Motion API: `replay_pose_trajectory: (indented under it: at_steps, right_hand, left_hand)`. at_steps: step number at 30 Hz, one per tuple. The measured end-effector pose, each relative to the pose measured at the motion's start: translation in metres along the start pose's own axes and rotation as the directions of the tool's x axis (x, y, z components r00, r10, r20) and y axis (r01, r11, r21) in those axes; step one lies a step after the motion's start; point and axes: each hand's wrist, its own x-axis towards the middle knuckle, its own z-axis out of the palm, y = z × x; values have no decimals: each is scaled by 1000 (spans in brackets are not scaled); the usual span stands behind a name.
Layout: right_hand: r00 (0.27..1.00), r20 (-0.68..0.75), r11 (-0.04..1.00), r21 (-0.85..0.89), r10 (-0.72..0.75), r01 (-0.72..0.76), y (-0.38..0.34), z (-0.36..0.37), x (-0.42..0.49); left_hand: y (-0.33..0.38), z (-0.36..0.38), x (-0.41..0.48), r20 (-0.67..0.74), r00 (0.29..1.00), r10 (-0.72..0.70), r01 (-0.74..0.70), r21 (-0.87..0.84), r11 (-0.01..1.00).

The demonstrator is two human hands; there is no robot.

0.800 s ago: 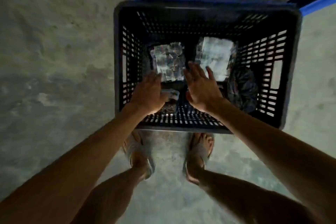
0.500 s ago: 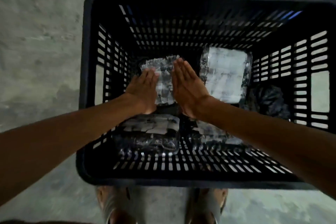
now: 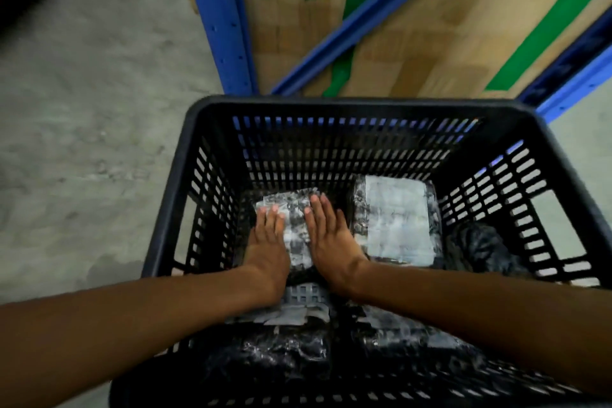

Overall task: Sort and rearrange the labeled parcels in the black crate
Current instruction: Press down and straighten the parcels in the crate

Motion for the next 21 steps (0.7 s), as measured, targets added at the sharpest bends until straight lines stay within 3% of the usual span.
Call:
replay_pose_trajectory:
  at_steps: [4,8,11,14,16,17,19,21]
  right_hand:
    - [998,49,999,42,-37,35,3,-5,1]
    - [970,196,989,74,-140,128,18,-31,2]
    - [967,130,907,392,-221,154,51,-63,6]
    - [992,19,703,707,-123,74,86,-87,4]
    - [998,50,468,884,-38,-26,104,-93,0]
    - [997,75,302,951,-8,-69,111,-93,-4]
    - [989,141,-50,989,32,-140,119,-90,-11]
    - [969,239,-320,924,61,-208,122,-84,-15]
  left_hand:
    - [1,4,1,-82,997,1,1,21,1000]
    - [-11,-11,-1,11,997,71,-71,-24,997]
    - [-42,-43,-4,-40,988,152,-157,-317,935]
    - [-78,-75,-13,-83,989,125,-151,-535,832]
    - [-94,-89,-22,-99,995,24,-89,-727,681]
    - [-99,-93,-26,-121,992,-35,-82,-831,551]
    - [-105,-99,-35,-131,984,-119,-109,-978,179]
    - [-109,-98,-42,-69,990,-123,-89,-982,-166]
